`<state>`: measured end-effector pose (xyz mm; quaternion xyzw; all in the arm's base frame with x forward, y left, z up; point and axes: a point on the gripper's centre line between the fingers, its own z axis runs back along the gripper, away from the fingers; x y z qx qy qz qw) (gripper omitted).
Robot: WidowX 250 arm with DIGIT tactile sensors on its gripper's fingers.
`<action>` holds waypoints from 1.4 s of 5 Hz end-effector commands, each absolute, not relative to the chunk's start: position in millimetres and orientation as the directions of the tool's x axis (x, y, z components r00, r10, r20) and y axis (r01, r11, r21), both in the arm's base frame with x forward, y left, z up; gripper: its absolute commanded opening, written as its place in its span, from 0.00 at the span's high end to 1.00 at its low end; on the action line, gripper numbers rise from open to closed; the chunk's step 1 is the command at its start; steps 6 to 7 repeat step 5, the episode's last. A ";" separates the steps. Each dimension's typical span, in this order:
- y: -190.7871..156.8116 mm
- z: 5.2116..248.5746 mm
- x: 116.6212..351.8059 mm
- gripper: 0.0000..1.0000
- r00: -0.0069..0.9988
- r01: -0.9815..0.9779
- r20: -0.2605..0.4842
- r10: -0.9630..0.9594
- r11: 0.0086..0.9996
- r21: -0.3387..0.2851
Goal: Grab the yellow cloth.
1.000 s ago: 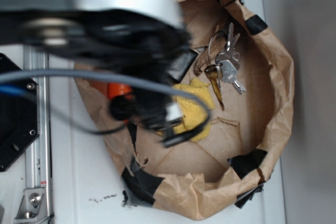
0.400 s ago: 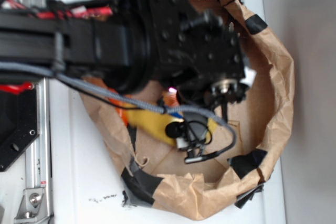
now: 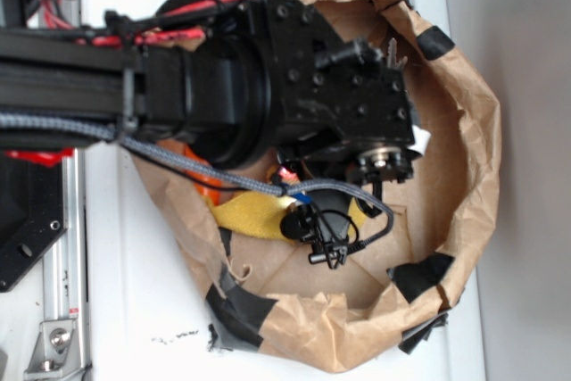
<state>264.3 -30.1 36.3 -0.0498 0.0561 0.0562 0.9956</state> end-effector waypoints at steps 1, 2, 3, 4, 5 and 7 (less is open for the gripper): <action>-30.2 55.1 263.7 1.00 0.999 -0.049 0.001 0.050 0.998 -0.037; -18.7 104.8 250.4 1.00 0.984 0.078 0.158 -0.079 0.997 0.008; 11.2 150.9 228.6 1.00 0.938 0.122 0.333 -0.099 0.991 -0.050; 25.6 200.7 224.3 1.00 0.935 0.131 0.339 -0.107 0.990 -0.049; 13.1 209.9 227.6 1.00 0.952 0.155 0.272 -0.142 0.988 -0.027; 13.1 209.9 227.6 1.00 0.952 0.155 0.272 -0.142 0.988 -0.027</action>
